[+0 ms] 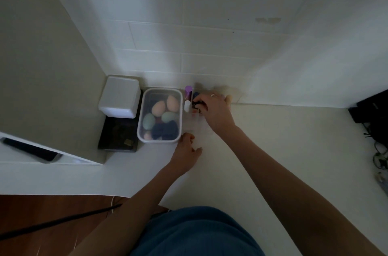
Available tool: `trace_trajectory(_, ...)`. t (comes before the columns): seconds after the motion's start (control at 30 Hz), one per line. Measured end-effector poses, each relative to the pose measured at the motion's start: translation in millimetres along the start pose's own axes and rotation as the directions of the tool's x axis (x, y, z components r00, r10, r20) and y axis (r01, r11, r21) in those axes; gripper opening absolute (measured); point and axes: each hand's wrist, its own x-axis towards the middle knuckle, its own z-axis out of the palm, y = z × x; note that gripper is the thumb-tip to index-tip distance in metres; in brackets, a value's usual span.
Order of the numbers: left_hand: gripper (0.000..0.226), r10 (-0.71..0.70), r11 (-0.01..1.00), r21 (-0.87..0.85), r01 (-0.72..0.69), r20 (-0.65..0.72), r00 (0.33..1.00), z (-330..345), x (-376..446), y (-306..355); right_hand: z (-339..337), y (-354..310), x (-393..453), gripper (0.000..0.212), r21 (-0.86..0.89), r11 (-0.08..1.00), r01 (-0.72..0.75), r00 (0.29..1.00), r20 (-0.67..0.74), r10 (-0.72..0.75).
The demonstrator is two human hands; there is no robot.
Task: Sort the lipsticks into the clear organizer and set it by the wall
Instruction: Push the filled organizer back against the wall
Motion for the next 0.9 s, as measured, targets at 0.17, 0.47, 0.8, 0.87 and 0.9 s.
trace_trajectory(0.17, 0.036, 0.004, 1.0, -0.009, -0.004, 0.007, 1.0, -1.8, -1.2, -1.1, 1.8, -3.2, -0.6, 0.023, 0.022, 1.0, 0.007, 1.0, -0.023, -0.007)
trace_trajectory(0.47, 0.035, 0.029, 1.0, -0.009, -0.029, 0.013, 1.0, -3.5, -2.8, 0.6, 1.0, -4.9, -0.6, 0.018, 0.085, 0.996, 0.007, 0.996, -0.089, 0.001)
trace_trajectory(0.8, 0.034, 0.036, 0.999, -0.011, -0.035, 0.024, 0.999, -6.0, -4.0, 3.1, 9.6, -1.0, -1.0, 0.027, -0.171, 0.985, -0.007, 1.0, 0.001, 0.007)
trace_trajectory(0.87, 0.035, 0.034, 0.999, -0.015, -0.033, 0.031, 0.999, -6.4, -4.5, 3.9, 10.2, 0.3, -2.7, 0.027, -0.14, 0.99, -0.005, 0.999, -0.039, 0.0)
trace_trajectory(0.9, 0.035, 0.033, 0.999, -0.015, -0.033, 0.034, 0.999, -6.7, -4.7, 4.2, 10.3, 0.9, -3.3, 0.027, -0.112, 0.994, -0.01, 0.999, -0.054, 0.004)
